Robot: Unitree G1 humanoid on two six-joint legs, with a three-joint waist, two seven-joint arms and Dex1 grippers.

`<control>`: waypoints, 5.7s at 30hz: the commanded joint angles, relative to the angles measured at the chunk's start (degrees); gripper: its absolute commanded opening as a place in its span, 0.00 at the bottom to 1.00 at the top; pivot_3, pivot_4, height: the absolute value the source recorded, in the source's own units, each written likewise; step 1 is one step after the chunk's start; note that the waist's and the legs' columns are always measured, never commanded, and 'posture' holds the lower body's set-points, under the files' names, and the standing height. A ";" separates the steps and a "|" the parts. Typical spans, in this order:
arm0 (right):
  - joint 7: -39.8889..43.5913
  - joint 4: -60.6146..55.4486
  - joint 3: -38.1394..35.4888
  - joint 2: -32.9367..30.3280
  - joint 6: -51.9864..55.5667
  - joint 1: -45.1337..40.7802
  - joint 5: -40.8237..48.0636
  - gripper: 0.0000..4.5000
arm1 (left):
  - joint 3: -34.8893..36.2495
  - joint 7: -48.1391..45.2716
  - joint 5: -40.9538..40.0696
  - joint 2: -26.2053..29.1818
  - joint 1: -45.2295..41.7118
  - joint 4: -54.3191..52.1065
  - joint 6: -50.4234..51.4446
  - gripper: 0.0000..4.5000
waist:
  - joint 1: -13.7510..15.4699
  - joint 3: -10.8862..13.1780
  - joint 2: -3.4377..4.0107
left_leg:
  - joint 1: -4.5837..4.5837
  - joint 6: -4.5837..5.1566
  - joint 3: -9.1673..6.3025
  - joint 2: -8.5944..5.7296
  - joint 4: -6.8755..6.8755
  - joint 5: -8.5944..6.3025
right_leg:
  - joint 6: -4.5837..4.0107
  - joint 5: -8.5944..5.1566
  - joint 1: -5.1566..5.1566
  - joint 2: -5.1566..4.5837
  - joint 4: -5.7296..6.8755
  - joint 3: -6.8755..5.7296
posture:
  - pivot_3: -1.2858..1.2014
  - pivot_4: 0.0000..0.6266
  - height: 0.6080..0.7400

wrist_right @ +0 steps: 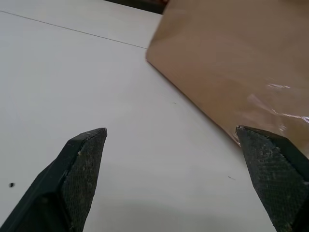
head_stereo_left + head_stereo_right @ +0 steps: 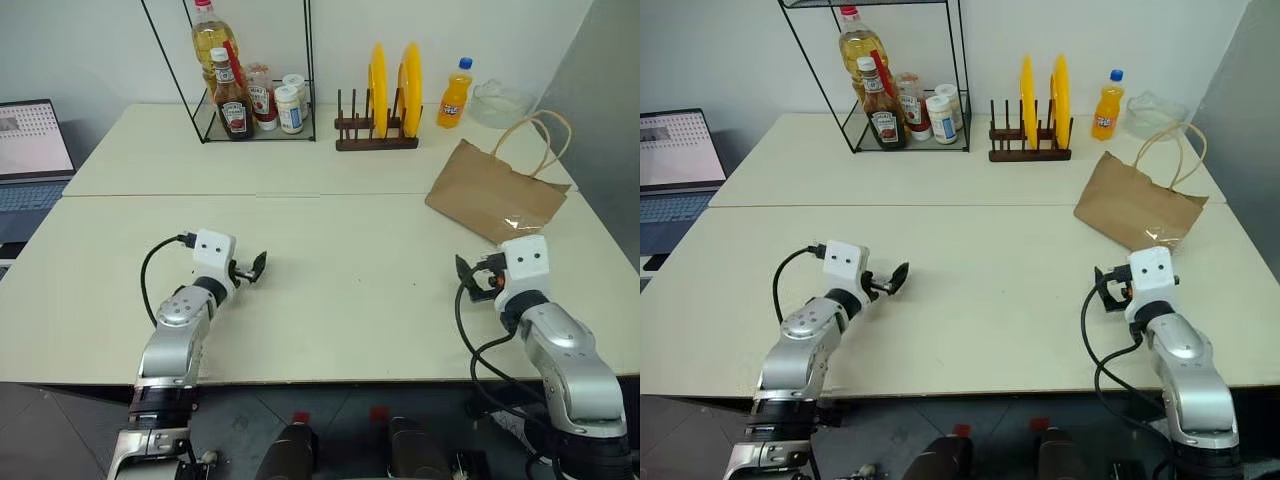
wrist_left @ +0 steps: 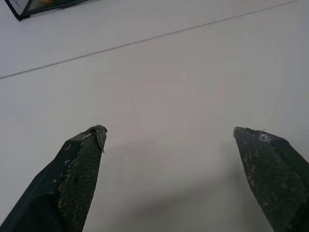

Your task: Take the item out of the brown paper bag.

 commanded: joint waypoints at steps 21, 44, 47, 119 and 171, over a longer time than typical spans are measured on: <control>27.13 26.49 -4.28 -31.43 7.38 -26.17 8.97 1.00 | -16.87 -46.65 -11.36 6.79 -37.13 5.32 2.64 1.00 | -0.66 0.34 -0.09 | -0.19 0.04 0.66 -0.08 0.03 0.04 | -0.13 0.16 0.02 0.02 -0.26 -0.09 | 0.52 0.24 1.00; 45.84 77.19 15.79 -30.99 -15.25 -63.39 -9.46 1.00 | -17.10 -47.41 -9.35 2.51 -36.15 5.10 -2.62 1.00 | -0.74 0.37 -0.09 | -1.04 -0.16 1.35 -0.02 0.14 0.17 | 0.15 0.37 -0.89 -0.20 -0.63 0.53 | 0.52 0.24 1.00; 48.16 77.04 15.86 -31.48 -14.98 -64.04 -10.17 1.00 | -16.74 -46.79 -9.36 3.02 -35.20 3.94 -2.18 1.00 | -0.78 0.37 -0.08 | -1.02 -0.16 1.36 -0.03 0.14 0.17 | 0.16 0.37 -0.89 -0.19 -0.60 0.52 | 0.52 0.24 1.00; 58.89 83.63 8.40 -8.18 -27.21 -74.41 -1.52 0.01 | 0.61 -30.83 -19.93 17.64 -10.95 -22.44 17.82 1.00 | -3.09 0.35 -0.02 | -0.98 -0.16 1.23 0.08 0.91 0.16 | 0.14 0.41 -0.98 -0.16 0.33 0.67 | 0.52 0.24 1.00; 55.72 92.61 18.49 -8.21 -30.34 -73.04 -15.15 0.57 | 0.90 -25.83 -23.25 19.15 -7.59 -23.41 18.01 1.00 | -2.08 0.34 -0.01 | -0.93 -0.16 1.31 0.12 0.92 0.15 | 0.05 0.46 -0.97 -0.10 0.34 0.69 | 0.52 0.24 1.00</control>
